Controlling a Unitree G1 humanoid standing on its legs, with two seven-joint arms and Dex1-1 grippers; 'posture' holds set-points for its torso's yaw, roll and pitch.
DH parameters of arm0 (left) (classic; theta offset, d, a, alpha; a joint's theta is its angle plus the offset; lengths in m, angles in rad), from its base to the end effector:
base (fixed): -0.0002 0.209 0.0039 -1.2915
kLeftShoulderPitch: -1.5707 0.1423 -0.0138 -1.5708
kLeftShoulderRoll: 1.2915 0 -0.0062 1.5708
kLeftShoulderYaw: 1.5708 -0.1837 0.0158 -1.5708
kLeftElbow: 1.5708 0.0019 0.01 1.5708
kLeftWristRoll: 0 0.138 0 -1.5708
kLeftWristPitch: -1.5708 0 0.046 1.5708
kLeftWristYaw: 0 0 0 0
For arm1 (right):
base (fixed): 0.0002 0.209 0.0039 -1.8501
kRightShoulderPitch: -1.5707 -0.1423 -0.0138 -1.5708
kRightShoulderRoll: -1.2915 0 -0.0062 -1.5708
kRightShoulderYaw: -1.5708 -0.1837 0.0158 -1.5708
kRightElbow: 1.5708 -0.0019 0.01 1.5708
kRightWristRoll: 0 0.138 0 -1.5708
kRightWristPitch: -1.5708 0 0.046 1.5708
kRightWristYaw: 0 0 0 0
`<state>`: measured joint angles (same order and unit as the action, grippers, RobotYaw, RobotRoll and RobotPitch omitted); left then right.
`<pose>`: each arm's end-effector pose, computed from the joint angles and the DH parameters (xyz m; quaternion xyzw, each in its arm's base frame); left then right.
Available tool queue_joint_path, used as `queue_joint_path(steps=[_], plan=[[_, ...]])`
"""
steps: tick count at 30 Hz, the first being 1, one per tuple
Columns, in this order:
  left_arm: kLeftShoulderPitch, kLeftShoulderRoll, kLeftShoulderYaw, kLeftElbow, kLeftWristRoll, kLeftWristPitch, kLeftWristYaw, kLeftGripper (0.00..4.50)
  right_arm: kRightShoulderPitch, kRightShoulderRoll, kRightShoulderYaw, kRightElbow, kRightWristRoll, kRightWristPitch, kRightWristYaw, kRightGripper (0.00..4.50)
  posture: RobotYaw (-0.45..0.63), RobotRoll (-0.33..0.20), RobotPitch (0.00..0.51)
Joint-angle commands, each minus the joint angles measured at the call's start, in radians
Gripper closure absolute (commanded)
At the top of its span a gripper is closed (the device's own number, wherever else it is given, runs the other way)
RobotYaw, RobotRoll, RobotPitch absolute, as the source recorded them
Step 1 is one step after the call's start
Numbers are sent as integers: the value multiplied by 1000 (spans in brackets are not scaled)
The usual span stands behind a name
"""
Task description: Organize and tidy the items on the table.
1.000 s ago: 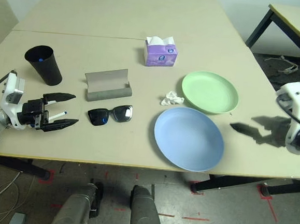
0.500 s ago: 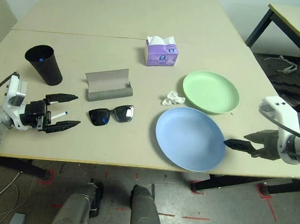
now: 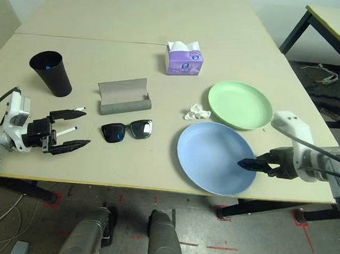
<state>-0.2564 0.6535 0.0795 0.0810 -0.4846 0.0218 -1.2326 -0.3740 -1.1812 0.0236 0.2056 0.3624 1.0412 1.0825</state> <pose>0.2458 0.2708 0.1373 0.1202 -0.0395 -0.5481 0.8268 0.2237 -0.3599 0.1958 -0.0599 0.4621 0.2075 0.8601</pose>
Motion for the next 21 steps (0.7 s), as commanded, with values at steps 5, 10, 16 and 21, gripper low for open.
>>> queue_joint_path(steps=[5,10,16,21], plan=[[3,6,1,-5,17,-18,4,0,3,-2,-5,-4,4,27,6,4483,-126,0,184],[-4,3,0,4,21,-19,6,0,-9,-2,-22,0,14,40,7,4483,-131,0,187],[0,-1,-5,10,27,-19,5,0,-124,24,-113,-13,111,154,10,4483,-138,0,193],[4,-8,-11,10,32,-22,7,0,-294,95,-185,64,115,133,-83,4483,-138,0,195]])
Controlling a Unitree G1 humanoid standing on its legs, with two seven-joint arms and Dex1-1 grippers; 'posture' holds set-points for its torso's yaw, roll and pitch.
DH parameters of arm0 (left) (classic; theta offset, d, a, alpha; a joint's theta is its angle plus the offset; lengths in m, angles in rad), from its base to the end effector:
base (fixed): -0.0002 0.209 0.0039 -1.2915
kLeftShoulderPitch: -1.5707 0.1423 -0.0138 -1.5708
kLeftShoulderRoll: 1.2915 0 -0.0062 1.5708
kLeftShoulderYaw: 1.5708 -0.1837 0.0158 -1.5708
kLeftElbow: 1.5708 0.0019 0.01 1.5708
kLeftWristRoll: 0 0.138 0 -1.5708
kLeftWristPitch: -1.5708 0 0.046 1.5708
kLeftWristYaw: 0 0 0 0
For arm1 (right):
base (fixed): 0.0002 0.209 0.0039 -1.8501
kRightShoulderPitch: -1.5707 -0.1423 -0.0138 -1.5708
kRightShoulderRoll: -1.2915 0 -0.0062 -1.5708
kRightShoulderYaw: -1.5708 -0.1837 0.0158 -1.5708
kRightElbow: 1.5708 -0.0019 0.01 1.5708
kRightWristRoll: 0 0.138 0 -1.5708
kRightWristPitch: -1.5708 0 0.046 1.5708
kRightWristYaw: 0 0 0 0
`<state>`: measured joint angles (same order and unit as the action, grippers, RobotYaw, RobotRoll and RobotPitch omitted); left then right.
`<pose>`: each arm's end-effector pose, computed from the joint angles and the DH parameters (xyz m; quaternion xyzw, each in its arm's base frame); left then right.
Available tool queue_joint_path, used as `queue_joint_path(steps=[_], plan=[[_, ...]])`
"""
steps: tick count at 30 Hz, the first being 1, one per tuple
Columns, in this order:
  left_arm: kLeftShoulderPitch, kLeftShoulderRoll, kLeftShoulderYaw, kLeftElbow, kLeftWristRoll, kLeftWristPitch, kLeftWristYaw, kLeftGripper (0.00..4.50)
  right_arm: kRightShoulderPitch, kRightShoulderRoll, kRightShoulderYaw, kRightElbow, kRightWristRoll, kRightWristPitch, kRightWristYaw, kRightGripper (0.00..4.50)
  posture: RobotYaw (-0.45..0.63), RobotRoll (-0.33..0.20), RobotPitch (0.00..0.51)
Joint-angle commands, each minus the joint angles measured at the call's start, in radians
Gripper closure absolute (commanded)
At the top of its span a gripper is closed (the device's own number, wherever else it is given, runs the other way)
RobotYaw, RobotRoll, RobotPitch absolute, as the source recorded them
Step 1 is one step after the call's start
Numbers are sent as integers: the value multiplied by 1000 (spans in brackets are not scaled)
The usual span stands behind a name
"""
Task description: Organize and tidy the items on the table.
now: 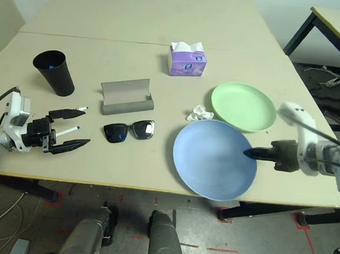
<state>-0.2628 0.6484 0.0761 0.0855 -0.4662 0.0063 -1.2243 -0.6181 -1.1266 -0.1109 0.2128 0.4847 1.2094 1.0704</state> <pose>0.2469 0.2695 0.1377 0.1299 -0.0423 -0.5445 0.8275 0.2389 -0.3461 0.2472 0.0262 0.3338 0.2505 0.9084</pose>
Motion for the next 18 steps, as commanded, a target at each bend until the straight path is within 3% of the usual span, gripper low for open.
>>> queue_joint_path(steps=[1,8,18], plan=[[10,-4,-8,6,14,-8,-1,0,-81,64,-70,86,-20,-57,-113,4483,-137,0,195],[25,-9,-13,3,25,-20,5,0,-238,187,-198,300,-73,-176,-375,4483,-131,0,194],[33,-1,-8,-11,30,-17,10,0,-331,190,-205,592,-193,-441,-598,4483,-125,0,193]])
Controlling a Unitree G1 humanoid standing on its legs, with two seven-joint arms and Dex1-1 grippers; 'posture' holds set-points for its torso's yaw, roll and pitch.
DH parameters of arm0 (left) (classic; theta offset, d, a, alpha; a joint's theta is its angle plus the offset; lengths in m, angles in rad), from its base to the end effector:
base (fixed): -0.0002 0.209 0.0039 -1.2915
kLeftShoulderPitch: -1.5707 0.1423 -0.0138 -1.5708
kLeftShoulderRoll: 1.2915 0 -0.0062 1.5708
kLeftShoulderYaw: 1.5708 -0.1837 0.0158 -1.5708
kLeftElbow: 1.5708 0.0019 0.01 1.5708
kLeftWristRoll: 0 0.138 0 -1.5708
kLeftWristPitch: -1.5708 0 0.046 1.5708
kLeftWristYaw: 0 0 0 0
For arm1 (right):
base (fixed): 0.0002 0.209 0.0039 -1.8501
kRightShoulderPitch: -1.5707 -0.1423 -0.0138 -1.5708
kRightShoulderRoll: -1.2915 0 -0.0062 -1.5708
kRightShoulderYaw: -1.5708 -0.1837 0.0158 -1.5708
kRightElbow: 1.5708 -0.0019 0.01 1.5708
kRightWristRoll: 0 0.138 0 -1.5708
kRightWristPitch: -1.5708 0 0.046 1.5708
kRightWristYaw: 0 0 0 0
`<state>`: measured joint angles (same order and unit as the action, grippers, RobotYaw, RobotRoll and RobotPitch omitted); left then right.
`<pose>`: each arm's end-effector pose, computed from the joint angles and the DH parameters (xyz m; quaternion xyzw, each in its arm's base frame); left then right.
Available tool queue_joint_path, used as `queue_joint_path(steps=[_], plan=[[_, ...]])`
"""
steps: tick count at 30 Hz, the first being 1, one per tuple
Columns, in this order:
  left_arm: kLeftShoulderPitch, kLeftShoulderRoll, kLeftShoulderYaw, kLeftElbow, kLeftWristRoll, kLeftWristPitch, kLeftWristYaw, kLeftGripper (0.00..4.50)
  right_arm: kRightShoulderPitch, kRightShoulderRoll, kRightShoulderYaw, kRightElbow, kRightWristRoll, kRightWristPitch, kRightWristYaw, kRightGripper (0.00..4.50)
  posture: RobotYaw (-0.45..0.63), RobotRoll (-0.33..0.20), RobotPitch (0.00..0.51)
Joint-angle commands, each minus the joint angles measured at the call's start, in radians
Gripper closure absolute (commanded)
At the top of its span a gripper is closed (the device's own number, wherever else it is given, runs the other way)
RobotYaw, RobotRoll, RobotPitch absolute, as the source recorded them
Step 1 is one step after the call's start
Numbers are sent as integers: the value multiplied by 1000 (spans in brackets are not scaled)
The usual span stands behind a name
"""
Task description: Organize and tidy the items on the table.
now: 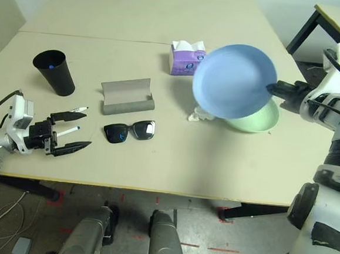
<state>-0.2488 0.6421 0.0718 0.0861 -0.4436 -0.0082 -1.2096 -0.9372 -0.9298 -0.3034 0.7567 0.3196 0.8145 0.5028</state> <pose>0.2451 0.2687 0.1337 0.1362 -0.0368 -0.5382 0.8309 0.2758 -0.3709 0.2470 0.0729 0.1490 -0.0441 0.9851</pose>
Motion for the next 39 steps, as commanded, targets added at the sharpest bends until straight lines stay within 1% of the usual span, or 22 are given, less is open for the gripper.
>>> queue_joint_path(steps=[1,6,12,16,17,18,19,22,24,25,27,30,31,33,35,37,39], plan=[[19,7,-4,-12,8,-2,-5,0,-11,-11,-8,60,-36,-55,-34,4483,-125,0,193],[24,9,-7,-18,9,1,-6,0,6,-25,16,91,-75,-85,-29,4483,-133,0,198],[17,10,-11,-6,17,-5,-9,0,7,-32,25,101,-95,-65,-6,4483,-140,0,199],[13,9,-11,9,23,-15,-11,0,9,-36,31,88,-97,-31,28,3363,-144,0,198],[14,9,-10,12,24,-17,-12,0,11,-37,33,86,-99,-27,33,2949,-144,0,198],[13,8,-10,15,26,-19,-12,0,11,-37,34,85,-101,-24,36,2657,-144,0,198],[12,8,-9,17,27,-20,-13,0,11,-37,33,84,-102,-22,38,2203,-144,0,198],[7,6,-7,29,30,-27,-14,0,21,-46,54,73,-115,-6,62,1211,-146,0,200],[2,7,-4,37,30,-31,-15,0,41,-61,81,50,-120,5,107,461,-146,0,199],[1,9,-3,41,30,-32,-16,0,65,-72,104,14,-117,13,158,73,-147,0,198],[-1,11,-1,46,28,-34,-19,0,109,-89,134,-58,-105,27,237,28,-146,0,198],[-9,14,10,45,12,-21,-18,0,379,-170,202,-459,7,56,509,28,-146,0,196],[-11,16,13,45,8,-18,-19,0,444,-187,203,-550,39,74,557,28,-144,0,196],[-13,20,16,44,3,-12,-26,0,542,-185,173,-706,121,155,589,28,-146,0,196],[-14,21,18,35,-13,7,-34,0,579,-141,159,-787,152,166,569,28,-150,0,196],[-13,21,19,28,-25,21,-37,0,586,-106,152,-817,159,156,542,28,-151,0,197],[-15,22,22,18,-42,45,-41,0,572,-21,180,-851,156,132,488,28,-146,0,199]])
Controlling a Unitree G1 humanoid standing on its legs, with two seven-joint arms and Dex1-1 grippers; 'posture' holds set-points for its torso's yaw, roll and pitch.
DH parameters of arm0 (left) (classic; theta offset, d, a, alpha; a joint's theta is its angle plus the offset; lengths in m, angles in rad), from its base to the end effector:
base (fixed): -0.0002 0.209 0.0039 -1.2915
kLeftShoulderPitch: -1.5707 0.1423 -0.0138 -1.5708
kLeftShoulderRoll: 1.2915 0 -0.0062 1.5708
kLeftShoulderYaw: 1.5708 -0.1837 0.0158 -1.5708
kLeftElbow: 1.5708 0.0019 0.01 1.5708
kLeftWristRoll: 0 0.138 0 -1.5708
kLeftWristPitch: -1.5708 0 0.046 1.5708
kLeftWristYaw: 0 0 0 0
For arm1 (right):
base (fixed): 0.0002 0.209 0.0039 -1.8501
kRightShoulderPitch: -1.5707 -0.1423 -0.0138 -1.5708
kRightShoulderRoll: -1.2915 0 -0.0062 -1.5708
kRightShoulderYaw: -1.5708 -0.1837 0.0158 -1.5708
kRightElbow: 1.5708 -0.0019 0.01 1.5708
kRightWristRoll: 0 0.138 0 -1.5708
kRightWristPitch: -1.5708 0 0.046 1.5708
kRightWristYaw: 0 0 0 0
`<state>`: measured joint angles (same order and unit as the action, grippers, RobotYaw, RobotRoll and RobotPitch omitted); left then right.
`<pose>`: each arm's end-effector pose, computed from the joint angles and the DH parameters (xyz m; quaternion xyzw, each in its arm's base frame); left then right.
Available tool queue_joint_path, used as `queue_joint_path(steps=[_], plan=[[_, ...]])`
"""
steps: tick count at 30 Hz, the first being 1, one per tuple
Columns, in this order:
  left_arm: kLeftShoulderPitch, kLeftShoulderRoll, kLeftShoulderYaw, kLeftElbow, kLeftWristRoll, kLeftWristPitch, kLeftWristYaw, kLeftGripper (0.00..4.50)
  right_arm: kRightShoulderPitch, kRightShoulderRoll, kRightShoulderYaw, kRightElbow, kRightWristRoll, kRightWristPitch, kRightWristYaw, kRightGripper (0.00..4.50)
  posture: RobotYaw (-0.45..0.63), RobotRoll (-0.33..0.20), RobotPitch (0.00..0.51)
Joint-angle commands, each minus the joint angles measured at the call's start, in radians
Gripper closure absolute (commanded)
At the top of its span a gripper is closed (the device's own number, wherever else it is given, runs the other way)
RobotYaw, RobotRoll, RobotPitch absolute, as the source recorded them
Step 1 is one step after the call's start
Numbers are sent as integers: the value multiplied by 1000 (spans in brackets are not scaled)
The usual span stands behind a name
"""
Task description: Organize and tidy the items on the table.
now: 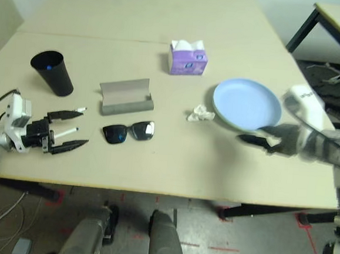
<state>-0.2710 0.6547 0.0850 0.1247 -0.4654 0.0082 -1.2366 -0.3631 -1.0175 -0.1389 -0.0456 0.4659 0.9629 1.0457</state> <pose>0.2483 0.2756 0.1357 0.1244 -0.0321 -0.5388 0.8326 0.2330 -0.3155 0.2060 -0.0765 0.2952 0.3389 0.8901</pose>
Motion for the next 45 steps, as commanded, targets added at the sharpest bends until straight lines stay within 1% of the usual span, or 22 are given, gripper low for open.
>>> queue_joint_path(steps=[1,5,7,11,14,20,23,27,30,37,38,39,42,44,45], plan=[[7,12,8,-24,-22,34,-16,0,-8,98,34,-61,0,-30,-77,28,-144,0,200],[10,16,8,-38,-23,46,-12,0,-31,210,110,-45,-98,-159,-176,28,-131,0,204],[19,19,11,-49,-24,54,-8,0,-43,249,138,-31,-134,-216,-205,28,-129,0,206],[39,26,18,-69,-26,67,-5,0,-78,298,186,12,-215,-333,-255,28,-120,0,210],[43,29,23,-73,-27,74,-2,0,-117,326,188,42,-250,-392,-285,28,-115,0,211],[49,33,24,-75,-27,77,0,0,-172,346,149,101,-266,-492,-306,28,-115,0,206],[46,31,20,-76,-23,73,6,0,-179,336,168,152,-311,-525,-320,28,-115,0,205],[45,31,18,-79,-20,71,10,0,-181,335,180,188,-341,-508,-325,28,-108,0,205],[52,32,20,-86,-19,69,15,0,-170,317,207,208,-382,-491,-316,28,-106,0,207],[64,36,25,-103,-19,68,25,0,-161,320,224,195,-385,-389,-288,28,-101,0,212],[64,36,26,-105,-19,68,27,0,-160,322,223,192,-383,-378,-283,407,-100,0,212],[64,36,26,-107,-19,67,28,0,-158,324,222,187,-379,-362,-279,572,-100,0,212],[66,35,24,-114,-21,68,32,0,-155,327,222,175,-374,-334,-268,1606,-99,0,212],[69,33,21,-121,-22,70,35,0,-158,332,221,180,-378,-332,-267,2404,-99,0,213],[70,32,20,-124,-22,71,37,0,-162,335,221,185,-380,-333,-267,2735,-100,0,215]])
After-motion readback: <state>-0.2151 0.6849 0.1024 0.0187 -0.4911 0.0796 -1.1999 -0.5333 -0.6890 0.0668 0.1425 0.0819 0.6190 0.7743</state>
